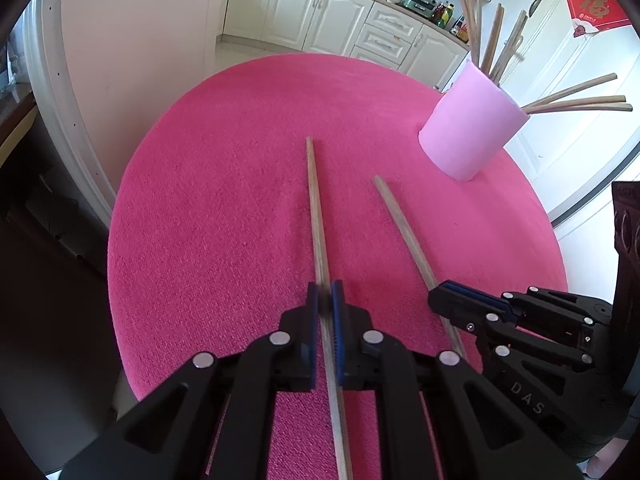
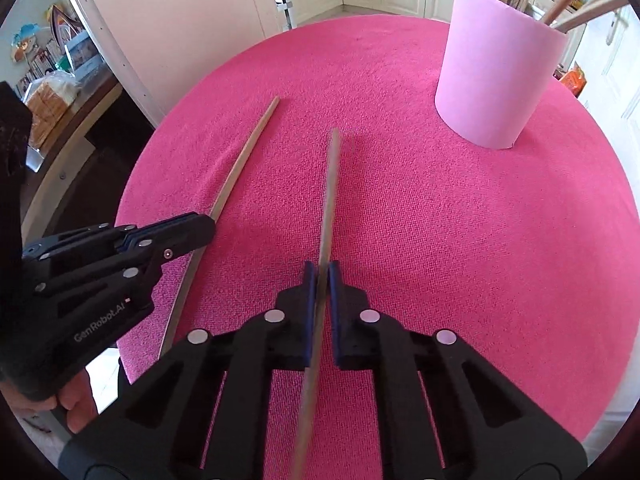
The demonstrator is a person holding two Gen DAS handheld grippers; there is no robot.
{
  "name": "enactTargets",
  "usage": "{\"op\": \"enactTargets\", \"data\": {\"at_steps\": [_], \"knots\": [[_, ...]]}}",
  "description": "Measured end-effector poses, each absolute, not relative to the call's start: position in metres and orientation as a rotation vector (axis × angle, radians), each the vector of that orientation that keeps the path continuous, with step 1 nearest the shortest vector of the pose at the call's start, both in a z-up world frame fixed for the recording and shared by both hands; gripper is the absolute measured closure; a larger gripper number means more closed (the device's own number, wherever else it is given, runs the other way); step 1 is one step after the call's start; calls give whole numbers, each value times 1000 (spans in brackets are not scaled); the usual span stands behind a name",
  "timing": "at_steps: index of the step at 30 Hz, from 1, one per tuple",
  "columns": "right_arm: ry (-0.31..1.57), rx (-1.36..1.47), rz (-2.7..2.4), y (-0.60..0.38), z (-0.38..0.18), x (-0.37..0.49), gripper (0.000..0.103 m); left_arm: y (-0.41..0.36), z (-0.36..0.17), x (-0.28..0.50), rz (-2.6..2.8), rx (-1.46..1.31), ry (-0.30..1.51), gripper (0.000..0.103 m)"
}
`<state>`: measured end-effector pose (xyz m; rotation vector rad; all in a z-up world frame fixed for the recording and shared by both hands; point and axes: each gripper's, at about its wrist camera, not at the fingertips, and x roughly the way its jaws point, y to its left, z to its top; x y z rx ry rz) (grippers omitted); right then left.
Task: Organize utensils
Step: 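Close the left tool on a chopstick while the right tool grasps the other, then lift both held chopsticks and lower them into the pink cup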
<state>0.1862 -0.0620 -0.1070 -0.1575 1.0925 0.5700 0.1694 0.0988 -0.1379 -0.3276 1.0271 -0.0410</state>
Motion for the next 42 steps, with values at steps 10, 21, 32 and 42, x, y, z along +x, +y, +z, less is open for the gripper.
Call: {"op": "enactTargets", "data": {"at_steps": [10, 21, 32, 42], "knots": [[1048, -70, 656, -84, -91, 179, 97, 81, -122, 166, -79, -328, 996, 99], [1094, -169, 588, -56, -97, 193, 95, 80, -121, 174, 20, -231, 1048, 76], [1178, -244, 603, -38, -115, 202, 93, 75, -134, 188, 51, -111, 1111, 85], [1112, -235, 624, -43, -113, 195, 96, 78, -134, 187, 32, -153, 1070, 98]]}}
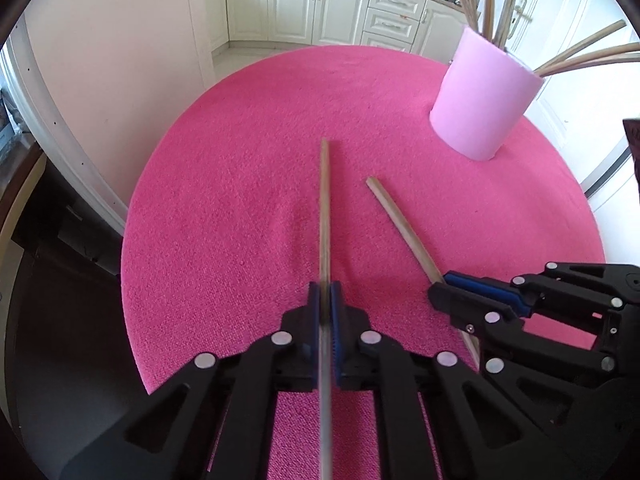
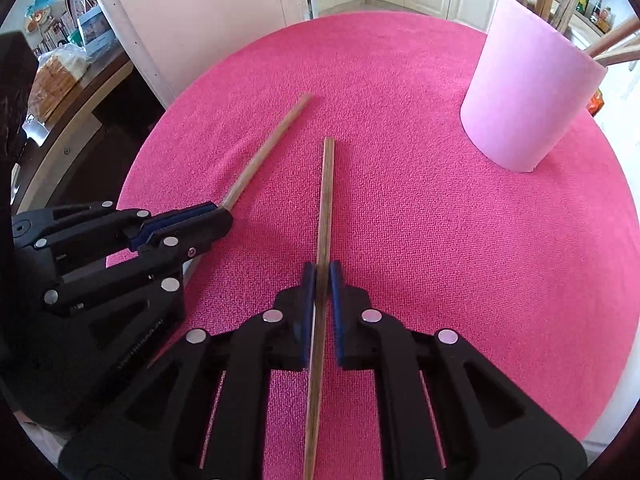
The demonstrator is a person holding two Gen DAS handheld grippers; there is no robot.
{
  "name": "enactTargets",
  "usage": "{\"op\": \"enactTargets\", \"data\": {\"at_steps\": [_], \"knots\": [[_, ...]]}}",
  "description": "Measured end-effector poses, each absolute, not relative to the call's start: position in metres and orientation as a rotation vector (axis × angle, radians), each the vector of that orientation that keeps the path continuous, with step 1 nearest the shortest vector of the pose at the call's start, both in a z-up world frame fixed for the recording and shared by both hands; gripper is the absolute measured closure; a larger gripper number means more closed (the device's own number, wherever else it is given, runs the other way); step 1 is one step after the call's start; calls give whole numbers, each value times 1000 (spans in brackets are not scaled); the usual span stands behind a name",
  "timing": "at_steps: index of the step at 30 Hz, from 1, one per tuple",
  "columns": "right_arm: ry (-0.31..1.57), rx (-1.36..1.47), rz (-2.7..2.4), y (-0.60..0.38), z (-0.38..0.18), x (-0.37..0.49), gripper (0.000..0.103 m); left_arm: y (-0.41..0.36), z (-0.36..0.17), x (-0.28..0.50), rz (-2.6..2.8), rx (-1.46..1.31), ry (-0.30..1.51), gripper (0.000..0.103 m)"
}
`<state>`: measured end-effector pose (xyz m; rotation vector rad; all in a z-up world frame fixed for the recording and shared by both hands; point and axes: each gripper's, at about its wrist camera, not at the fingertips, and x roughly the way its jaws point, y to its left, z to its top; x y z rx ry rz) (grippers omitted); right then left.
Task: Organize utensils
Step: 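Lift both held chopsticks and lower them into the pink cup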
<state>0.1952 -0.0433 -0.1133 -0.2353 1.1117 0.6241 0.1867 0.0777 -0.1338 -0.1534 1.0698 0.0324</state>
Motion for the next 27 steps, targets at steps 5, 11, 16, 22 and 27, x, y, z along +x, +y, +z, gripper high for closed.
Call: {"op": "enactTargets", "data": {"at_steps": [5, 11, 16, 22, 27], "knots": [[1004, -131, 661, -71, -100, 183, 96, 75, -113, 173, -19, -179, 965, 98], [767, -41, 641, -114, -61, 152, 96, 66, -78, 152, -101, -209, 775, 98], [535, 43, 638, -150, -29, 121, 96, 51, -42, 132, -174, -202, 530, 98], [296, 155, 602, -195, 7, 105, 96, 25, -17, 116, -210, -153, 253, 98], [124, 235, 527, -227, 27, 115, 96, 1, 3, 119, -217, -142, 67, 98]]}}
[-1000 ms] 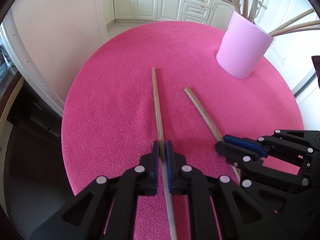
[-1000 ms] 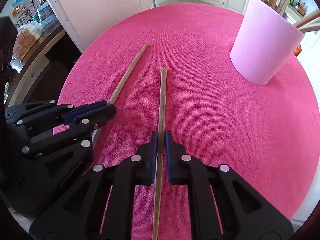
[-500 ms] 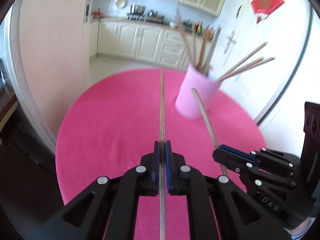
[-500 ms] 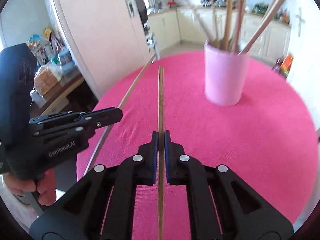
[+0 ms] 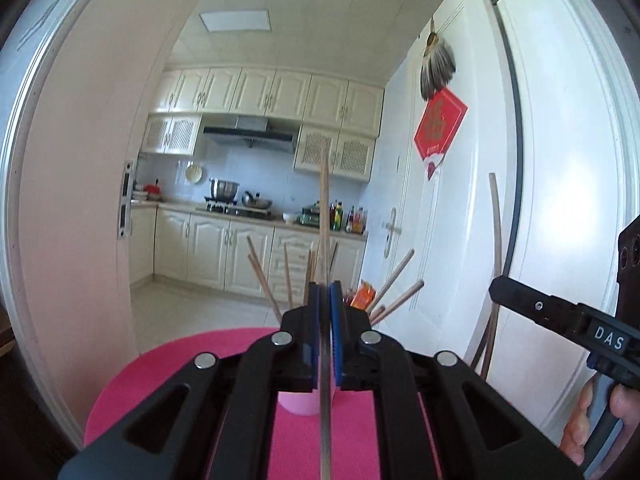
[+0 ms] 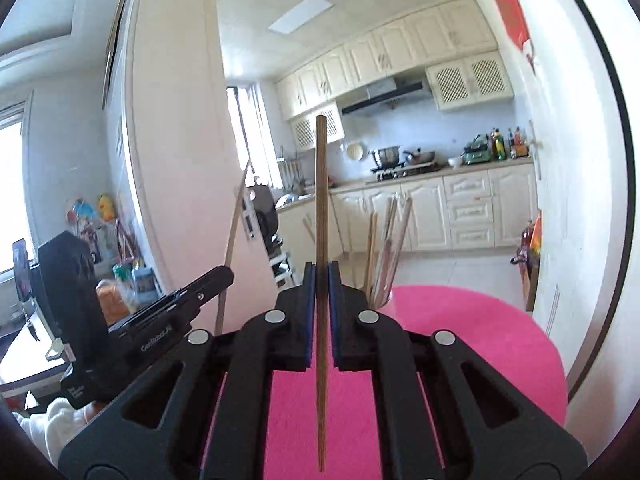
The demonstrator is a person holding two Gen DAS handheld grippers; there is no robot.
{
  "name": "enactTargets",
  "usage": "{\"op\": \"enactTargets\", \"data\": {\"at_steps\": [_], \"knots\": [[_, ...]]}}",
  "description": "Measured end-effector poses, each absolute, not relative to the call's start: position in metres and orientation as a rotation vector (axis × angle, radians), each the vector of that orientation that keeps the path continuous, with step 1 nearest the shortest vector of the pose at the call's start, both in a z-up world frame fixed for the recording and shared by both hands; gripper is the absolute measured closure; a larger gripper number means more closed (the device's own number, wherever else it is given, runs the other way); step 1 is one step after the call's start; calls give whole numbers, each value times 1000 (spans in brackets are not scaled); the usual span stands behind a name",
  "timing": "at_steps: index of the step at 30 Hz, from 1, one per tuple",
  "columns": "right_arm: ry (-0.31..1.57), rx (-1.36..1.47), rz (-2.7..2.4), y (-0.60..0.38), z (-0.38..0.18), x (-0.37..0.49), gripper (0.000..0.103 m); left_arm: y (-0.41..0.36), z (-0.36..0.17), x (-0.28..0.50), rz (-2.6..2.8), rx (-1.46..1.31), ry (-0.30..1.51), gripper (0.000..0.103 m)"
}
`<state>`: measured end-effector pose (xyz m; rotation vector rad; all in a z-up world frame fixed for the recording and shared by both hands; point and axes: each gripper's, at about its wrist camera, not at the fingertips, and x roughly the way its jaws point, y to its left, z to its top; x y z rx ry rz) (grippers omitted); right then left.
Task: Organize utensils
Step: 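Lift both held chopsticks and lower them into the pink cup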
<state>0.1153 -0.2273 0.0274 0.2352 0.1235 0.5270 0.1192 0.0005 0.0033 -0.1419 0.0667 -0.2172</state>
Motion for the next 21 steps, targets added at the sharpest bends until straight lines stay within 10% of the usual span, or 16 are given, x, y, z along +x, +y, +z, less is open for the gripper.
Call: {"op": "enactTargets", "data": {"at_steps": [21], "knots": [[-94, 325, 418, -249, 41, 254, 96, -9, 7, 253, -158, -258, -166, 98]]}}
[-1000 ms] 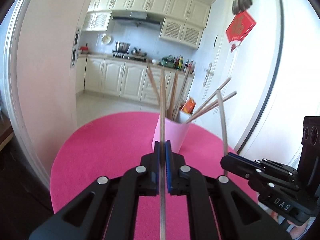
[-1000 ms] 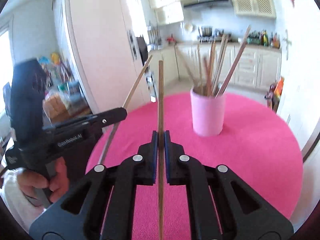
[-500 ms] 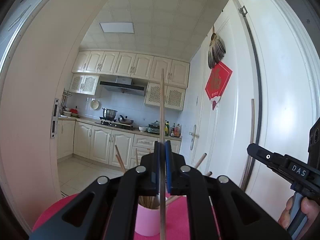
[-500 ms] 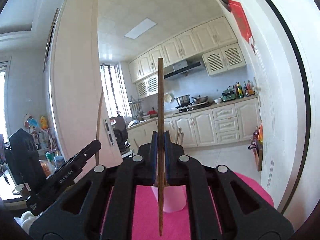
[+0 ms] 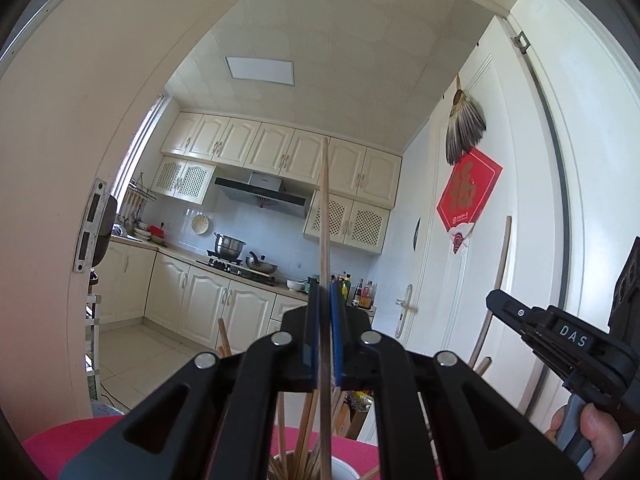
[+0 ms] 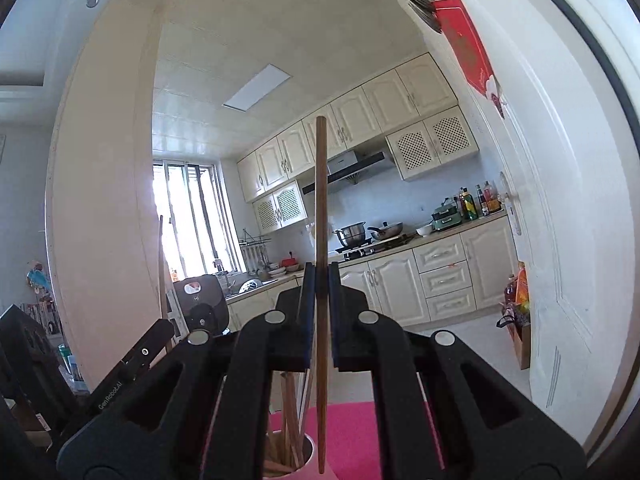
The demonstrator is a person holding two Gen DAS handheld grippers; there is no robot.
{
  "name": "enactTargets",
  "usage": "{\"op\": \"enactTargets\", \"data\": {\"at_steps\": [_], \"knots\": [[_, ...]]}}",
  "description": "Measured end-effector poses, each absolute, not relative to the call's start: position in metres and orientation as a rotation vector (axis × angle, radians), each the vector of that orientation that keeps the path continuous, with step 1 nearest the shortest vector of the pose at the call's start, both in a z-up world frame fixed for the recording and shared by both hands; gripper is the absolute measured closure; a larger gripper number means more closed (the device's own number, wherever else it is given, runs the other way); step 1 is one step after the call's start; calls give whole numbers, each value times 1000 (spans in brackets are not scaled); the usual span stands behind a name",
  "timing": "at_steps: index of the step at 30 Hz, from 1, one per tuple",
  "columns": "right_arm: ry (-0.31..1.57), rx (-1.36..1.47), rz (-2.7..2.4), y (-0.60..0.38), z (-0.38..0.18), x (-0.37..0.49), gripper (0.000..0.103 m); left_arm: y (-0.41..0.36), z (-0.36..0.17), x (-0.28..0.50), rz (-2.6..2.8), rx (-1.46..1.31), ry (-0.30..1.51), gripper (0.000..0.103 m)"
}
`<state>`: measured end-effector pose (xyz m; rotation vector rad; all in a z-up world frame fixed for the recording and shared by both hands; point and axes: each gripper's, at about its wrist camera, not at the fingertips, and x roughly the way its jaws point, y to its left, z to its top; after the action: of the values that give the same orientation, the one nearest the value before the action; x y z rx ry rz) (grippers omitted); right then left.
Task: Organize utensils
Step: 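Lift both held chopsticks and lower them into the pink cup, then open both tools to release the chopsticks into the cup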
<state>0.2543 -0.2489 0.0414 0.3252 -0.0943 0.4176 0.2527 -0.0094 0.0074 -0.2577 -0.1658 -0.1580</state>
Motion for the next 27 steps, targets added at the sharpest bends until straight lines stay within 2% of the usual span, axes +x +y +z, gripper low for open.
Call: {"op": "enactTargets", "data": {"at_steps": [12, 25, 26, 27], "knots": [[-99, 322, 549, -232, 39, 283, 96, -17, -10, 289, -132, -242, -134, 98], [-46, 252, 556, -221, 28, 288, 96, -22, -24, 294, -124, -214, -101, 97], [-44, 250, 556, -220, 27, 287, 96, -22, -22, 293, -125, -211, -101, 94], [-43, 245, 555, -220, 27, 287, 96, -22, -20, 293, -126, -205, -97, 82]]}}
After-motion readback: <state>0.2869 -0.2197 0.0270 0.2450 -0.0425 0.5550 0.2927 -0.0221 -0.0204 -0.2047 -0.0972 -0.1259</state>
